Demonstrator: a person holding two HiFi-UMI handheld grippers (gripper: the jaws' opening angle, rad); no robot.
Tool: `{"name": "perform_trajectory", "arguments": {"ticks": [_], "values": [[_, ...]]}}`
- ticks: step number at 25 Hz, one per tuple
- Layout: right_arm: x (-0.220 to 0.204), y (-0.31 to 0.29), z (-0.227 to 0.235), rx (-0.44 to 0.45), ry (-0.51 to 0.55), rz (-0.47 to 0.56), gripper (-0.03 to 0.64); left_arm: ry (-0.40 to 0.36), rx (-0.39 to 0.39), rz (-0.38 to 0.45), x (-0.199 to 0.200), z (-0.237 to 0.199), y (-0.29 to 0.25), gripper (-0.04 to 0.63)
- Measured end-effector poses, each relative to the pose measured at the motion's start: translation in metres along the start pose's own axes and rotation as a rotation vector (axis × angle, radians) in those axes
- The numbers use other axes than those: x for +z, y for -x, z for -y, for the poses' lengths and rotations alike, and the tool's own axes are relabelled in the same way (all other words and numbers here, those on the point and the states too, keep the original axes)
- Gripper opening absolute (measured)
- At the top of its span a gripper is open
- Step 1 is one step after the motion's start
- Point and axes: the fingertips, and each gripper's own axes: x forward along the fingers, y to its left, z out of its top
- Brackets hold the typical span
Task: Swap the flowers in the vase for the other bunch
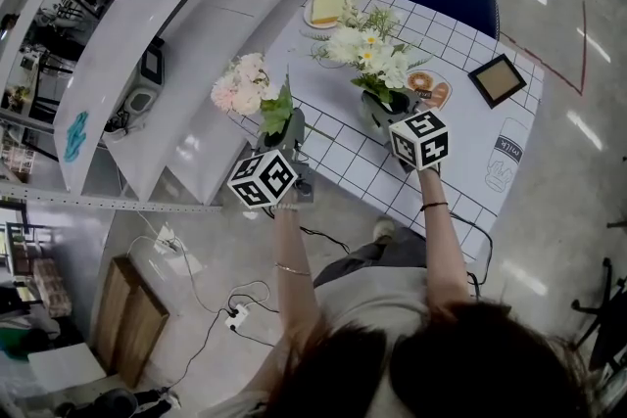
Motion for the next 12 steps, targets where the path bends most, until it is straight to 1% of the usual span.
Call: {"name": "perform_trajectory", "arguments": {"ticks": [2, 8, 12], "values": [[-0.0019, -0.0006, -0.0014, 0.005, 0.007, -0.011, 0.060, 0.002, 0.000, 0.000, -0.0004, -0.0002, 0.0004, 0.077], [-0.0057, -0.0026, -0.0034, 0.010, 0.010, -0.025, 0.109, 0.008, 0.000, -0.004, -0.0029, -0.0013, 0.0002, 0.077], [-0.0055, -0.0028, -0.0027, 0.005, 0.007, -0.024, 0.124, 0.011, 0.003, -0.003, -0.0026, -0.0030, 0.0012, 0.077]]}}
